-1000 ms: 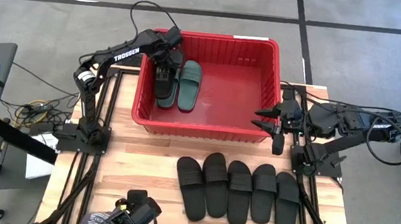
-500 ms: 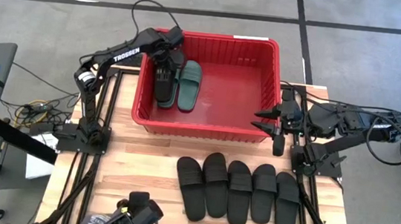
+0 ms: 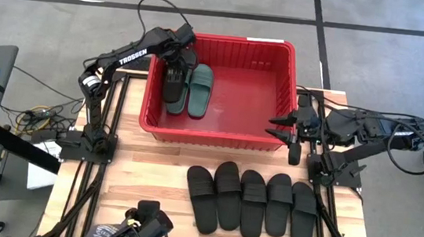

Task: Pick and place slides into bin
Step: Put the black slide into the red bin

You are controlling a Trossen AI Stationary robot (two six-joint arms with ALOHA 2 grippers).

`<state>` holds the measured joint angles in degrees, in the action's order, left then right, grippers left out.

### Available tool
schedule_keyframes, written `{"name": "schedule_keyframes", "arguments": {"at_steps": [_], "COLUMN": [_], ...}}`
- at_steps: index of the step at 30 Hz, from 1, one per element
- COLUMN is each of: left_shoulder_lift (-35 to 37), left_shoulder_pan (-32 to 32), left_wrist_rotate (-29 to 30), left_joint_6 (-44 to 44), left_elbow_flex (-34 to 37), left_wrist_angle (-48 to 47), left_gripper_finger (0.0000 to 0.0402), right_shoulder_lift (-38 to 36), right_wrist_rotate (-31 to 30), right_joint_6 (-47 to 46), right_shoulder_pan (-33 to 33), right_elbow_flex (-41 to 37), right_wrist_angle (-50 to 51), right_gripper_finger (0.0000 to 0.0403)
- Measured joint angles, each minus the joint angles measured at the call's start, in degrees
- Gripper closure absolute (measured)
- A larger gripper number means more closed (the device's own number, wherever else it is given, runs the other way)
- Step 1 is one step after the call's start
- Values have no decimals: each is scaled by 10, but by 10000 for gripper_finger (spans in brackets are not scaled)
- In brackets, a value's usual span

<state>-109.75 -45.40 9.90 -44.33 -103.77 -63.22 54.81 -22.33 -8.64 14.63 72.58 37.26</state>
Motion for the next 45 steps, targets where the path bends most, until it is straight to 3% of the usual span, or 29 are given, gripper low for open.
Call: {"name": "schedule_keyframes", "arguments": {"at_steps": [14, 26, 36, 45], "left_shoulder_lift": [7, 8, 8, 48], "left_shoulder_pan": [24, 70, 182, 325], "left_wrist_rotate": [10, 11, 10, 30], "left_joint_6": [16, 84, 208, 339], "left_elbow_flex": [-23, -165, -308, -303], "left_wrist_angle": [-11, -109, -178, -187], "left_gripper_finger": [181, 181, 181, 181], "right_shoulder_lift": [0, 0, 0, 33], "right_wrist_rotate": [15, 19, 17, 22], "right_joint_6": [0, 6, 7, 10], "right_shoulder_pan": [0, 25, 61, 101], "right_elbow_flex": [0, 0, 0, 0], "right_wrist_angle": [10, 17, 42, 44], "right_gripper_finger": [271, 271, 271, 271]}}
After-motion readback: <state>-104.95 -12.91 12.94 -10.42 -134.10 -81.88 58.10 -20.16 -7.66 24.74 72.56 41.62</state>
